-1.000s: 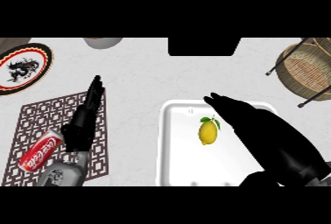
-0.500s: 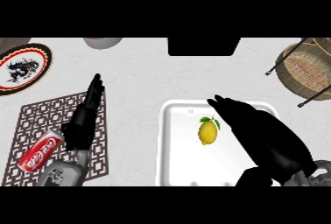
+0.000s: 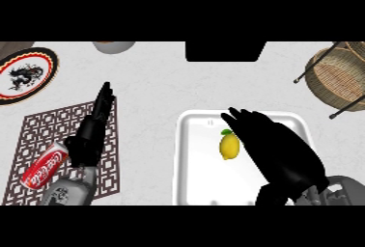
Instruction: Pick the lemon from the tray and place it in the tiered basket
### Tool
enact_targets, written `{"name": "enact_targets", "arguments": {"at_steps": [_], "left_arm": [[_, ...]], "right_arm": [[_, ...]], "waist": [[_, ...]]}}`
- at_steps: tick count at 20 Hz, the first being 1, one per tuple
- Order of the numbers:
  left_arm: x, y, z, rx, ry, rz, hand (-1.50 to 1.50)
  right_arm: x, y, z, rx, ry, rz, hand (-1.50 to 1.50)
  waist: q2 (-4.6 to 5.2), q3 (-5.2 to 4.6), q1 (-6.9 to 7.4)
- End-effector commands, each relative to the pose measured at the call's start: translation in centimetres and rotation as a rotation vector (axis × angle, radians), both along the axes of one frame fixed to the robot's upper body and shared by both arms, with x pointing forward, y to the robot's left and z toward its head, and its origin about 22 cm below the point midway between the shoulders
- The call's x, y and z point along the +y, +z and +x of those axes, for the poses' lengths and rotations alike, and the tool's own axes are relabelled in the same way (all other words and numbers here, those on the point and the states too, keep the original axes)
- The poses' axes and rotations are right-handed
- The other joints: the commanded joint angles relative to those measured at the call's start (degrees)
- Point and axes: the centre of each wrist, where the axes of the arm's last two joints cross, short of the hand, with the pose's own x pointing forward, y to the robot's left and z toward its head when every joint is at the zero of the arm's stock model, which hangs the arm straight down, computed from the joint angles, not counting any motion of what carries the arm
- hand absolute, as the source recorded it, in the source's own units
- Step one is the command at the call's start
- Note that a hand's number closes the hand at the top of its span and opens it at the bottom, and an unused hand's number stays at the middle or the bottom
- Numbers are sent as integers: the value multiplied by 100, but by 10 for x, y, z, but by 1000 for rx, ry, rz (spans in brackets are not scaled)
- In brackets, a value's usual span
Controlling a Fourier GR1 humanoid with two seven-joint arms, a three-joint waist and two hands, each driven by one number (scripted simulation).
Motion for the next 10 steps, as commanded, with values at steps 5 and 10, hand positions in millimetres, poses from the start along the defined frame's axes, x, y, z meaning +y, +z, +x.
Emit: {"name": "enact_targets", "arguments": {"at_steps": [5, 10], "left_arm": [[3, 8, 2, -1, 20, 0, 0], [-18, -3, 1, -3, -1, 1, 0]], "right_arm": [[-3, -25, -1, -32, -137, -121, -150], [-2, -41, 24, -5, -164, -134, -150]], "waist": [[-1, 4, -22], [11, 3, -2]]}}
